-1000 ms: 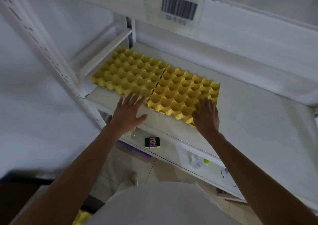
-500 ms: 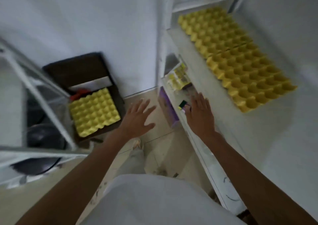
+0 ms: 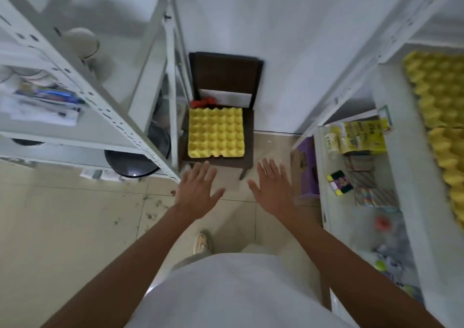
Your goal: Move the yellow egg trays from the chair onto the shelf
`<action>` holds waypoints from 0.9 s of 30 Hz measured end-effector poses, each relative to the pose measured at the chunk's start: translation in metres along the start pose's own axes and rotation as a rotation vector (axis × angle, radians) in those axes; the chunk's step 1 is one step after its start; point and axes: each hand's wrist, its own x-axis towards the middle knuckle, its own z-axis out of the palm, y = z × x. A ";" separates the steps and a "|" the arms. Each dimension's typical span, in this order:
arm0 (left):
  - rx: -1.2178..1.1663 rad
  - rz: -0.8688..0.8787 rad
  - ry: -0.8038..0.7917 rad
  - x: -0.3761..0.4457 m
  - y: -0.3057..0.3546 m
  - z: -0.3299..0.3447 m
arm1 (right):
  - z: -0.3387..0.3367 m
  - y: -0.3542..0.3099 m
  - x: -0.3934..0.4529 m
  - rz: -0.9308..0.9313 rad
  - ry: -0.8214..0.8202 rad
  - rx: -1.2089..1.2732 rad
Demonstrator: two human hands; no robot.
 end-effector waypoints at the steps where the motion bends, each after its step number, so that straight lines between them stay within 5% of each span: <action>1: -0.005 -0.005 0.005 -0.001 -0.010 0.004 | 0.004 -0.009 0.007 -0.003 0.007 -0.013; 8: -0.042 -0.012 -0.084 0.023 -0.054 0.019 | 0.024 -0.033 0.058 0.061 -0.121 0.059; 18: 0.111 0.031 -0.329 0.160 -0.062 0.017 | 0.040 0.014 0.184 0.028 -0.267 0.120; 24: -0.273 -0.404 -0.390 0.256 -0.085 0.047 | 0.073 0.048 0.274 0.150 -0.288 0.302; 27: -0.457 -0.696 -0.239 0.298 -0.107 0.067 | 0.099 0.059 0.321 0.247 -0.231 0.395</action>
